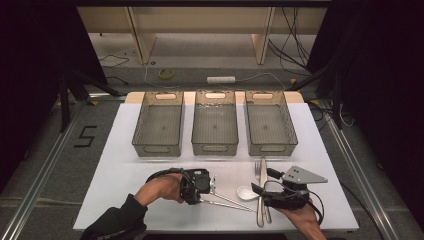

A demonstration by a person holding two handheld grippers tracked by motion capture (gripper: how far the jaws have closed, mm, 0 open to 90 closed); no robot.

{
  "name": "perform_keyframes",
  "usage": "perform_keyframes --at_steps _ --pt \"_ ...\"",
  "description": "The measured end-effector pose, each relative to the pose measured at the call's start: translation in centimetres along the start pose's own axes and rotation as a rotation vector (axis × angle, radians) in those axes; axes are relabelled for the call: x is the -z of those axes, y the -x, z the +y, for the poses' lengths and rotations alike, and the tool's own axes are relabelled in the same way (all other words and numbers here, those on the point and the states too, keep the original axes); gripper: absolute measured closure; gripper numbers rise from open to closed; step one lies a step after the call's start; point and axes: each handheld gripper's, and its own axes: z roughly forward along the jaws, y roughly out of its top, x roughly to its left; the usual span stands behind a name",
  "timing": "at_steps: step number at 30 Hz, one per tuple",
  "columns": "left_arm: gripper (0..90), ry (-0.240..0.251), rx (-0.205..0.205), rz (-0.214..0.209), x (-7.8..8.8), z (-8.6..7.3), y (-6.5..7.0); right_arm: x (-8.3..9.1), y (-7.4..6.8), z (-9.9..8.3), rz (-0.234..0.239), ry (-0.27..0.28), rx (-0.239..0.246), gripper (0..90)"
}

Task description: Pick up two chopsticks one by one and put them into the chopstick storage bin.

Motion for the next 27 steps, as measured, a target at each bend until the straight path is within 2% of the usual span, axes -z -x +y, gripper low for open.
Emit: perform_keyframes --at_steps 4,12,21,27 --pt "82.5 0.005 -0.016 -0.02 -0.01 -0.1 -0.01 -0.01 -0.03 0.0 0.0 -0.005 0.001 25.6" --pt "84.1 0.014 -0.045 -0.015 0.01 -0.18 -0.02 -0.1 -0.02 -0.01 0.0 -0.011 0.006 25.6" --pt "84.5 0.022 -0.027 -0.03 0.16 -0.35 0.06 -0.04 -0.01 0.04 0.0 -0.007 0.005 25.7" --pt "84.6 0.041 -0.013 -0.033 0.92 -0.39 0.21 0.04 0.03 0.06 0.0 -0.004 0.004 25.7"
